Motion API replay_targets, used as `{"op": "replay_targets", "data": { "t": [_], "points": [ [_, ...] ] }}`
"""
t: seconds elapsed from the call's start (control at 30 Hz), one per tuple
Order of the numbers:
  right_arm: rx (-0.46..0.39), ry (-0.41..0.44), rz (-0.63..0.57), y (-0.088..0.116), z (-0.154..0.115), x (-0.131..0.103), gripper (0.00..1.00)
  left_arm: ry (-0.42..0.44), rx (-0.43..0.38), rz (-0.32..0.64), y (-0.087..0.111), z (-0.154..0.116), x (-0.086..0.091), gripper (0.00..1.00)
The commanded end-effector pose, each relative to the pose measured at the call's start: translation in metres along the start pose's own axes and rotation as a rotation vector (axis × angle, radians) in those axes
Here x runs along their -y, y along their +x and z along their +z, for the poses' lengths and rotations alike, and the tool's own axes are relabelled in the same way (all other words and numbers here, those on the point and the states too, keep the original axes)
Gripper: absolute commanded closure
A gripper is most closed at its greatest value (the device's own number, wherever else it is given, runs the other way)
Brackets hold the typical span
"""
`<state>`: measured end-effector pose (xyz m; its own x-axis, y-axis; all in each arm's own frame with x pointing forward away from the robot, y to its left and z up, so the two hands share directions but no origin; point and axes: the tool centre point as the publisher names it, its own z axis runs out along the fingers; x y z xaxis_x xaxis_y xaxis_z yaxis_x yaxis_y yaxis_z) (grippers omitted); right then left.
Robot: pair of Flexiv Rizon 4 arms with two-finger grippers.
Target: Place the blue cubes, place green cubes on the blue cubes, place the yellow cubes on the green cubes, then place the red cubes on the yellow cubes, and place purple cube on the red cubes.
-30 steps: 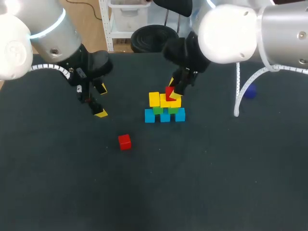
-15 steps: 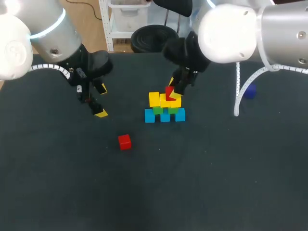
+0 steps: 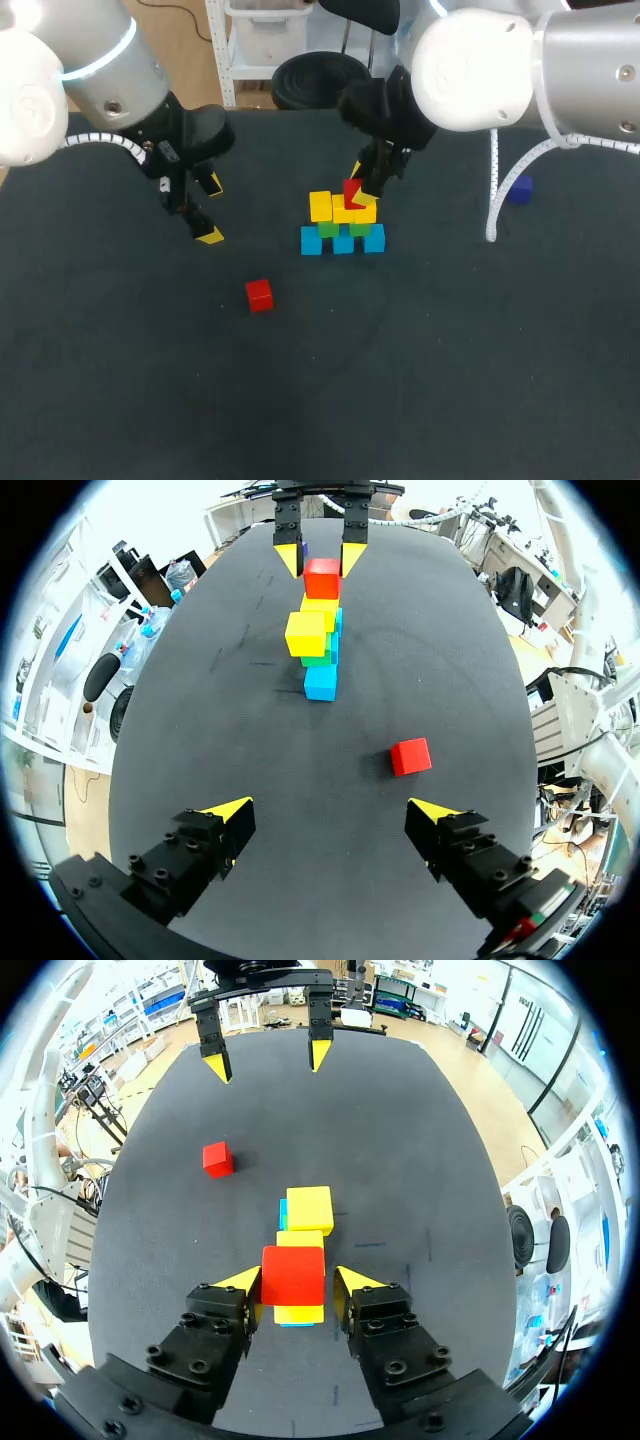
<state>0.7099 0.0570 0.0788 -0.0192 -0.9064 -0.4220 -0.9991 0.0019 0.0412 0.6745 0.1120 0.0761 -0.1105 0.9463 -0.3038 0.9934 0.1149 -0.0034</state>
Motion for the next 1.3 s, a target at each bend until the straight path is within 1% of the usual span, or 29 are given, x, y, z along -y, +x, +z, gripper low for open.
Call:
{"op": "replay_targets", "data": {
  "t": [0.03,0.6,0.67,0.8,0.9,1.0,1.07,1.1,1.17,1.2,1.27,1.3],
  "points": [
    [0.002,-0.004,-0.001,0.000,0.001,0.002,0.56,0.001,0.003,0.002,0.001,0.000,0.000,0.00],
    [0.002,0.001,0.002,0.001,-0.003,0.002,0.54,0.001,0.003,0.002,0.001,0.000,0.000,0.00],
    [0.002,0.002,0.002,0.002,-0.005,0.001,0.56,0.001,0.003,0.002,0.001,0.000,0.000,0.00],
    [0.002,0.007,0.006,0.004,-0.007,0.001,0.50,0.001,0.003,0.002,0.001,0.000,0.000,0.00],
    [0.003,0.009,0.010,0.006,-0.008,0.001,0.53,0.001,0.003,0.002,0.001,0.000,0.000,0.00],
    [0.006,0.013,0.016,0.009,-0.011,0.000,0.51,0.001,0.003,0.002,0.001,0.000,0.000,0.00],
    [0.007,0.016,0.019,0.010,-0.012,0.000,0.48,0.001,0.003,0.002,0.001,0.000,0.000,0.00],
    [0.007,0.017,0.020,0.010,-0.012,0.000,0.50,0.001,0.003,0.002,0.001,0.000,0.000,0.00],
    [0.010,0.021,0.026,0.012,-0.015,0.000,0.50,0.001,0.003,0.002,0.001,0.000,0.000,0.00],
    [0.011,0.023,0.029,0.014,-0.016,0.000,0.48,0.001,0.003,0.002,0.001,0.000,0.000,0.00],
    [0.012,0.032,0.037,0.017,-0.020,0.000,0.48,0.001,0.003,0.002,0.001,0.000,0.000,0.00],
    [0.013,0.033,0.038,0.018,-0.021,-0.001,0.45,0.001,0.003,0.002,0.001,0.000,0.000,0.00]
  ]
}}
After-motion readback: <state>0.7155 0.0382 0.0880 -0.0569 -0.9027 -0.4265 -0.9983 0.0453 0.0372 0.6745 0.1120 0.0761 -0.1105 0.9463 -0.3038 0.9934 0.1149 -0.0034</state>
